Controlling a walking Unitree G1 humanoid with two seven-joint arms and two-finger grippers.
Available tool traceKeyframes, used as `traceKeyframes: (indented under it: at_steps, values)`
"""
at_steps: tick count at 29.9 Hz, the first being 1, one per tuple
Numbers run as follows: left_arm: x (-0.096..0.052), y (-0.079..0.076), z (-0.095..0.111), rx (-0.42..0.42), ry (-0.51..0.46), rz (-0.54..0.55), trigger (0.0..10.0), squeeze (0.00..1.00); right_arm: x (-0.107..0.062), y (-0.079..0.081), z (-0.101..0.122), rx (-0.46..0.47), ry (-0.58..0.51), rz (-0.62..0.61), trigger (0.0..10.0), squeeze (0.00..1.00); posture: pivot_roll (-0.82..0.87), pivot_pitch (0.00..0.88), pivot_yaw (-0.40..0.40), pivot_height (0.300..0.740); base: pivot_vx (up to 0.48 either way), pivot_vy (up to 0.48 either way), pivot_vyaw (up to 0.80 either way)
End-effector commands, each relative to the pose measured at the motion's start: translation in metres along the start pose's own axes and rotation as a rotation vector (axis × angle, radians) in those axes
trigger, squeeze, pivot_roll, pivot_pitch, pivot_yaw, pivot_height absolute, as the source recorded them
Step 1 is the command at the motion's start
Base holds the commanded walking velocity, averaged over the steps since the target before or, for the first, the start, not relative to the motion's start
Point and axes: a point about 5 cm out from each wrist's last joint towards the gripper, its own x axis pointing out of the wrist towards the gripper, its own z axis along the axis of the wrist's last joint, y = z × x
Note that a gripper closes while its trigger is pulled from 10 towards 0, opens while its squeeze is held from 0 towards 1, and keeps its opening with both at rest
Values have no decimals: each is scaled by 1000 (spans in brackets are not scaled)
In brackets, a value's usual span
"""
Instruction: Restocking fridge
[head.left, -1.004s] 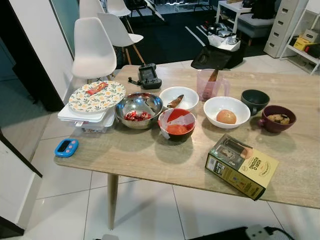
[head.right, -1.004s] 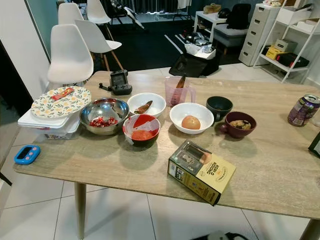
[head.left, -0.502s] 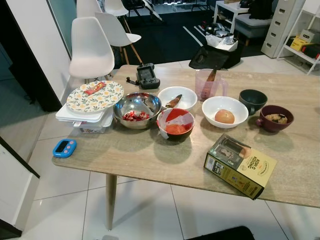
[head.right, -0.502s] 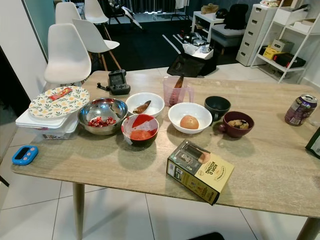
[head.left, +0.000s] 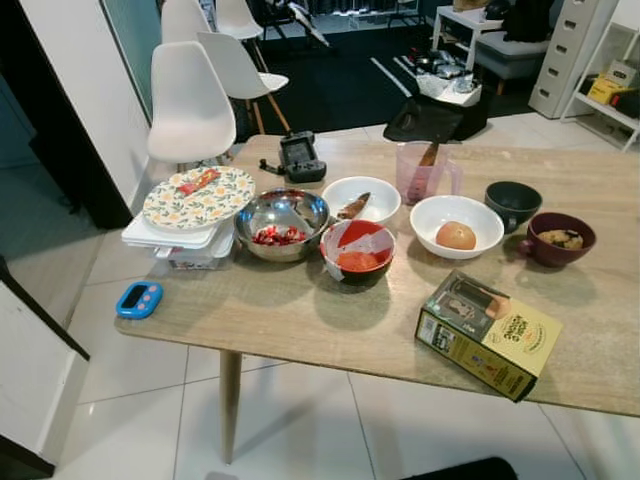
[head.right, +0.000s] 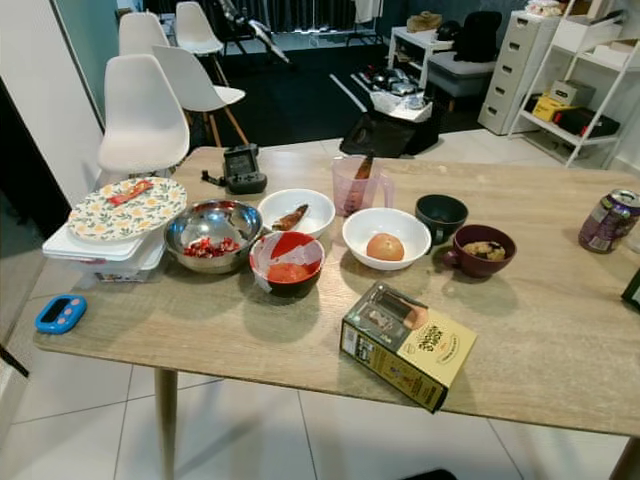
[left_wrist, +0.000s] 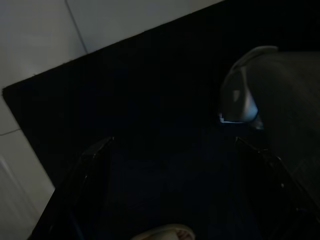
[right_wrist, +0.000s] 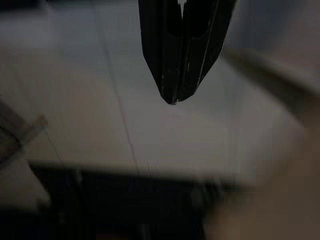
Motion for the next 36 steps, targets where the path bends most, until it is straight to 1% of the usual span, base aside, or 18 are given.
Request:
traceKeyframes:
  at_steps: [1, 2, 3, 4, 6, 8, 10, 12, 13, 15, 16, 19, 21, 22, 24, 28, 32, 36]
  values:
    - [0, -1, 0, 5, 0, -6, 10000, 0, -2, 14, 22, 56, -97, 71, 10000, 0, -33, 0, -1, 740, 0, 0, 0]
    - [0, 0, 0, 12, -1, -7, 10000, 0, -14, 50, 71, 195, -271, 272, 10000, 0, -36, 0, 2, 740, 0, 0, 0]
    - [0, 0, 0, 12, -1, -7, 10000, 0, -14, 50, 71, 195, -271, 272, 10000, 0, -36, 0, 2, 740, 0, 0, 0]
    - [0, 0, 1, 15, -2, -6, 10000, 0, -32, 78, 104, 247, -409, 458, 10000, 0, -37, 0, 1, 740, 0, 0, 0]
    - [0, 1, 1, 16, -2, -5, 10000, 0, -47, 94, 124, 269, -500, 575, 10000, 0, -37, 0, 1, 740, 0, 0, 0]
    - [0, 2, 2, 15, -7, 1, 10000, 0, -91, 130, 166, 437, -636, 898, 10000, 0, -30, 0, -3, 740, 0, 0, 0]
    - [0, 3, 2, 12, -9, 2, 10000, 0, -123, 146, 191, 589, -689, 1112, 10000, 0, -30, 0, -2, 740, 0, 0, 0]
    - [0, 2, 2, 10, -10, 0, 10000, 0, -185, 161, 218, 732, -771, 1466, 10000, 0, -26, 0, -1, 740, 0, 0, 0]
    - [0, 2, 2, 10, -10, 0, 10000, 0, -185, 161, 218, 732, -771, 1466, 10000, 0, -26, 0, -1, 740, 0, 0, 0]
    - [0, 1, 2, 9, -10, -2, 10000, 0, -215, 164, 227, 778, -811, 1621, 10000, 0, -26, 0, -2, 740, 0, 0, 0]
    - [0, -1, 1, 10, -7, -9, 10000, 0, -260, 164, 236, 833, -848, 1842, 10000, 0, -24, 0, 3, 740, 0, 0, 0]
    - [0, -2, -1, 12, -4, -11, 10000, 0, -288, 161, 243, 894, -861, 1972, 10000, 0, -21, 0, 5, 740, 0, 0, 0]
    - [0, -2, -3, 14, 1, -12, 10000, 0, -351, 143, 260, 1079, -878, 2279, 10000, 0, -16, 2, 0, 740, 0, 0, 0]
    - [0, -2, -3, 14, 1, -12, 10000, 0, -351, 143, 260, 1079, -878, 2279, 10000, 0, -16, 2, 0, 740, 0, 0, 0]
    - [-1, -1, -4, 15, 2, -10, 10000, 0, -390, 123, 275, 1235, -894, 2512, 10000, 0, -13, 13, -4, 740, 0, 0, 0]
    - [-1, 0, -4, 14, 1, -10, 10000, 0, -402, 115, 281, 1288, -909, 2602, 10000, 0, -11, 22, -5, 740, 0, 0, 0]
    - [-1, 0, -5, 17, 2, -10, 10000, 0, -433, 79, 299, 1445, -971, 2901, 10000, 0, -8, 54, 0, 740, 0, 0, 0]
    - [-1, 0, -9, 22, 8, -13, 10000, 0, -446, 61, 303, 1481, -1010, 3011, 10000, 0, -9, 59, 1, 740, 0, 0, 0]
